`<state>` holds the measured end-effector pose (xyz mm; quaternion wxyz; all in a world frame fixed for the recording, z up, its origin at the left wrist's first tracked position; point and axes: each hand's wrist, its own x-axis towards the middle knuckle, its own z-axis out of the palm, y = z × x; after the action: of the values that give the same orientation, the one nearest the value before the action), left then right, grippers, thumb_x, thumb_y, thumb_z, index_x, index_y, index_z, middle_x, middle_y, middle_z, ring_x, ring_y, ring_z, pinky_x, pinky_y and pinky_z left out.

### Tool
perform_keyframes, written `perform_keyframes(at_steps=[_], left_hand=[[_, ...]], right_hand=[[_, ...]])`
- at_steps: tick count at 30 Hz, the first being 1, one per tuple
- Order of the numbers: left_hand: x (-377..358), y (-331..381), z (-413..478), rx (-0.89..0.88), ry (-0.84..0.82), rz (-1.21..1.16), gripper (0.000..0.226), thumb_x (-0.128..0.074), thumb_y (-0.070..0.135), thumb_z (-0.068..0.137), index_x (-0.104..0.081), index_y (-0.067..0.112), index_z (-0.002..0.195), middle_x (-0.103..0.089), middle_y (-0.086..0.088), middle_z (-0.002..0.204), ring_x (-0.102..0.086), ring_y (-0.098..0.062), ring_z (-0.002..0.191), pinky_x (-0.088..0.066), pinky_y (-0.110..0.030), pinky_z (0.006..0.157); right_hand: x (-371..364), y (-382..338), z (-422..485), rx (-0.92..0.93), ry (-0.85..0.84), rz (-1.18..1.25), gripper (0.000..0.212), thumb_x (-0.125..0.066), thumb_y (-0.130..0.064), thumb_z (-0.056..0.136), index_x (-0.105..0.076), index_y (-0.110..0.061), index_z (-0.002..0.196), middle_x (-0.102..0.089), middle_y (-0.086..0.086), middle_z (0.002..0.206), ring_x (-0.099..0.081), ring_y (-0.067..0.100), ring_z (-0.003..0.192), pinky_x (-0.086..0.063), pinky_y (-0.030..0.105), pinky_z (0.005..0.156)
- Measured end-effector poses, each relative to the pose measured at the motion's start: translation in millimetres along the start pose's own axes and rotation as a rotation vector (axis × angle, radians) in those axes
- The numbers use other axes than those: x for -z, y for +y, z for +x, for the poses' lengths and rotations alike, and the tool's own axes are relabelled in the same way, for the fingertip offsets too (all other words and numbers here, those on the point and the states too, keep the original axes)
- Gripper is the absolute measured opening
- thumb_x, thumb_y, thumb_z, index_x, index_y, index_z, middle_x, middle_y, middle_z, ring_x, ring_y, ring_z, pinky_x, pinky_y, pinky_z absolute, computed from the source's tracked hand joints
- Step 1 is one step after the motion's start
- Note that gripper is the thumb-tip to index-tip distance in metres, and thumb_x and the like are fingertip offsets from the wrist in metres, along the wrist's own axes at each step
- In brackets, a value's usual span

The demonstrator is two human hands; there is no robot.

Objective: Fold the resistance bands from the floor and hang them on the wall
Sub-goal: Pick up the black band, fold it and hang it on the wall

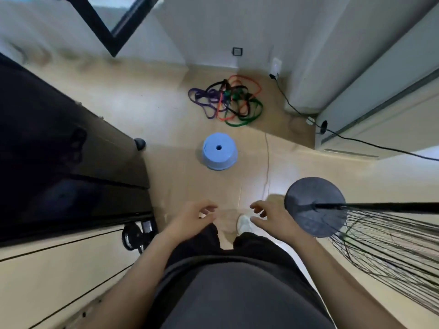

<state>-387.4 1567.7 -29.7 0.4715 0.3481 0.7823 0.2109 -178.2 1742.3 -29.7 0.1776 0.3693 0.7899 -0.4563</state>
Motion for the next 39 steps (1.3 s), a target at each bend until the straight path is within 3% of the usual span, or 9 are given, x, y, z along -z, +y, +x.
perform_keyframes(at_steps=[5, 11, 15, 19, 22, 25, 30, 36, 39], left_hand=[[54, -10, 60, 0.011, -0.074, -0.007, 0.029, -0.069, 0.022, 0.093, -0.069, 0.025, 0.122, -0.073, 0.011, 0.108, -0.067, 0.002, 0.100, -0.052, -0.021, 0.095], [147, -13, 162, -0.049, -0.182, 0.111, 0.038, -0.061, 0.044, 0.084, -0.066, 0.035, 0.121, -0.069, 0.022, 0.110, -0.064, 0.004, 0.102, -0.050, -0.026, 0.096], [201, -6, 209, -0.085, -0.186, 0.111, 0.029, -0.065, 0.029, 0.093, -0.067, 0.027, 0.121, -0.069, 0.015, 0.108, -0.063, 0.002, 0.098, -0.048, -0.016, 0.086], [236, 7, 252, -0.101, -0.179, 0.162, 0.027, -0.063, 0.030, 0.094, -0.067, 0.030, 0.121, -0.068, 0.020, 0.104, -0.064, 0.000, 0.097, -0.053, -0.030, 0.093], [251, 25, 283, -0.114, -0.178, 0.180, 0.030, -0.062, 0.032, 0.094, -0.066, 0.031, 0.123, -0.068, 0.020, 0.107, -0.063, 0.003, 0.098, -0.052, -0.025, 0.090], [264, 45, 319, -0.105, -0.146, 0.177, 0.029, -0.062, 0.033, 0.094, -0.066, 0.032, 0.122, -0.068, 0.021, 0.106, -0.062, 0.006, 0.095, -0.044, -0.012, 0.079], [280, 79, 382, -0.004, -0.042, 0.145, 0.026, -0.065, 0.029, 0.093, -0.068, 0.031, 0.118, -0.069, 0.020, 0.101, -0.066, -0.001, 0.095, -0.051, -0.026, 0.090], [301, 102, 449, 0.055, 0.049, 0.019, 0.024, -0.067, 0.029, 0.092, -0.070, 0.031, 0.116, -0.070, 0.020, 0.099, -0.067, 0.002, 0.091, -0.050, -0.021, 0.084], [315, 93, 490, 0.085, 0.013, -0.017, 0.027, -0.066, 0.029, 0.092, -0.069, 0.029, 0.119, -0.073, 0.015, 0.103, -0.068, -0.002, 0.096, -0.050, -0.023, 0.088]], right_hand=[[17, -32, 55, -0.100, 0.110, 0.127, 0.037, -0.067, -0.032, 0.091, -0.063, -0.024, 0.127, -0.065, -0.008, 0.111, -0.063, 0.011, 0.099, -0.050, 0.027, 0.089], [46, -79, 125, -0.231, 0.179, 0.133, 0.039, -0.067, -0.029, 0.091, -0.063, -0.021, 0.129, -0.067, -0.001, 0.120, -0.061, 0.014, 0.097, -0.043, 0.022, 0.082], [67, -115, 159, -0.297, 0.253, 0.184, 0.039, -0.066, -0.030, 0.092, -0.061, -0.024, 0.130, -0.065, -0.005, 0.118, -0.061, 0.013, 0.099, -0.042, 0.022, 0.084], [90, -136, 190, -0.331, 0.307, 0.236, 0.036, -0.067, -0.029, 0.091, -0.063, -0.025, 0.127, -0.066, -0.006, 0.115, -0.061, 0.012, 0.096, -0.043, 0.022, 0.084], [112, -139, 219, -0.340, 0.325, 0.260, 0.035, -0.068, -0.027, 0.090, -0.064, -0.024, 0.124, -0.066, -0.005, 0.115, -0.062, 0.013, 0.097, -0.044, 0.023, 0.084], [144, -134, 257, -0.314, 0.298, 0.278, 0.035, -0.068, -0.026, 0.090, -0.064, -0.023, 0.125, -0.065, -0.005, 0.116, -0.062, 0.015, 0.101, -0.046, 0.025, 0.087], [217, -115, 336, -0.220, 0.199, 0.241, 0.031, -0.068, -0.022, 0.090, -0.065, -0.021, 0.122, -0.065, -0.004, 0.111, -0.063, 0.017, 0.100, -0.051, 0.030, 0.092], [295, -92, 437, -0.160, 0.087, 0.127, 0.035, -0.069, -0.026, 0.090, -0.064, -0.022, 0.124, -0.066, -0.003, 0.112, -0.060, 0.015, 0.095, -0.045, 0.026, 0.083], [317, -92, 492, -0.176, 0.078, 0.134, 0.035, -0.070, -0.025, 0.090, -0.065, -0.019, 0.125, -0.065, -0.003, 0.108, -0.061, 0.017, 0.092, -0.049, 0.030, 0.087]])
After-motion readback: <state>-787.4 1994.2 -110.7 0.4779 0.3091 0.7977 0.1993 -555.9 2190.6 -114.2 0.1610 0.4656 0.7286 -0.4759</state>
